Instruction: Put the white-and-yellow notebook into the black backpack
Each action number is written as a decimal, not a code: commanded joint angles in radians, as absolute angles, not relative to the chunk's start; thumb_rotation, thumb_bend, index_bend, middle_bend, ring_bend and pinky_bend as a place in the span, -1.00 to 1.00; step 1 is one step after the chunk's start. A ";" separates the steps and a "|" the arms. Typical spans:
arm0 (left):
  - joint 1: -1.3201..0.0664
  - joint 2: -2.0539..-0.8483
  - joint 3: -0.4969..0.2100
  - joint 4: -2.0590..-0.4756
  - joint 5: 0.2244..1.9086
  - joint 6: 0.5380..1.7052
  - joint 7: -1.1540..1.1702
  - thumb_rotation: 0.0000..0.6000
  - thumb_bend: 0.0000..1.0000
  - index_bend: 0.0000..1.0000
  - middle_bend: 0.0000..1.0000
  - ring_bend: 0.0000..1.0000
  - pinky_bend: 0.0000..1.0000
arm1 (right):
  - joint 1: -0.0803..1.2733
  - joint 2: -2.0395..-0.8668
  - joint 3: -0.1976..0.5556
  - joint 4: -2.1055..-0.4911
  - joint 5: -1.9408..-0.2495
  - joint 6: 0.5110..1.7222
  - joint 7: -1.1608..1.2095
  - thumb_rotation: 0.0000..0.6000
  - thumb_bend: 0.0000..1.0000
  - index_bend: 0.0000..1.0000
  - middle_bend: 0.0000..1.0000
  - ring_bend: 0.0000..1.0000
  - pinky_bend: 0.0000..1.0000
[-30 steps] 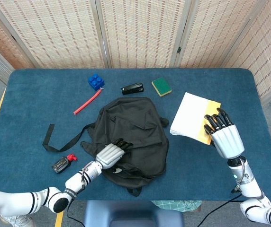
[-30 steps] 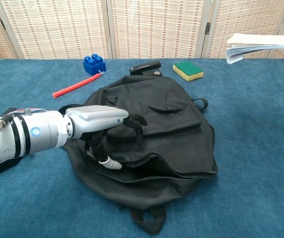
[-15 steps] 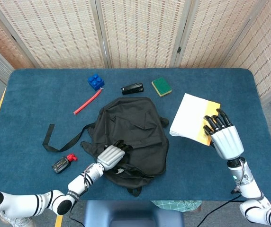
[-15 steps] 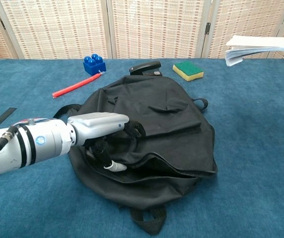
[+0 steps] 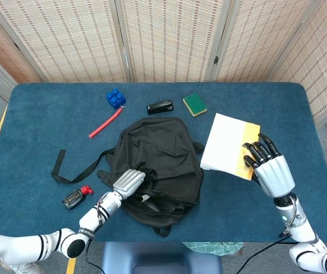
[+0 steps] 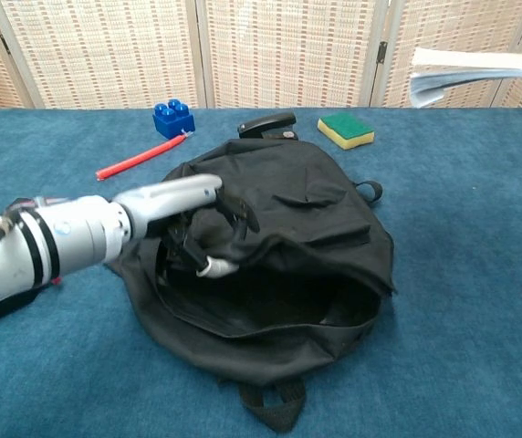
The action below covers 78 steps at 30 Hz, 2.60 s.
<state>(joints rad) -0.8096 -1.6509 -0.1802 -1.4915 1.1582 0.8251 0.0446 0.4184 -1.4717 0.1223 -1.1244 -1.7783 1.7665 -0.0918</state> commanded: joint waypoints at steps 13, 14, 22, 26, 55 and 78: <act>-0.956 -1.581 -0.412 -1.411 0.729 0.720 0.020 1.00 0.00 0.32 -0.42 -0.48 -0.92 | 0.407 -1.417 0.024 -1.383 -2.017 1.882 0.008 1.00 0.12 0.45 -0.15 -0.18 -0.49; -0.973 -1.580 -0.419 -1.397 0.686 0.714 0.031 1.00 0.00 0.31 -0.42 -0.48 -0.92 | 0.409 -1.417 0.017 -1.391 -2.029 1.874 0.010 1.00 0.12 0.45 -0.15 -0.18 -0.49; -1.074 -1.582 -0.420 -1.325 0.456 0.705 0.117 1.00 0.00 0.30 -0.42 -0.48 -0.93 | 0.434 -1.442 -0.032 -1.408 -2.085 1.789 0.046 1.00 0.13 0.45 -0.14 -0.17 -0.48; -1.107 -1.582 -0.420 -1.314 0.383 0.711 0.144 1.00 0.00 0.30 -0.42 -0.48 -0.93 | 0.462 -1.470 -0.043 -1.391 -2.097 1.728 0.061 1.00 0.13 0.45 -0.14 -0.17 -0.46; -1.144 -1.556 -0.401 -1.324 0.265 0.704 0.154 1.00 0.00 0.30 -0.42 -0.50 -0.97 | 0.675 -1.962 0.029 -0.752 -1.957 1.525 0.241 1.00 0.17 0.45 -0.11 -0.16 -0.41; -1.136 -1.514 -0.393 -1.337 0.243 0.666 0.098 1.00 0.00 0.29 -0.42 -0.51 -0.97 | 0.774 -2.198 0.016 -0.302 -1.839 1.414 0.097 1.00 0.26 0.50 -0.05 -0.08 -0.29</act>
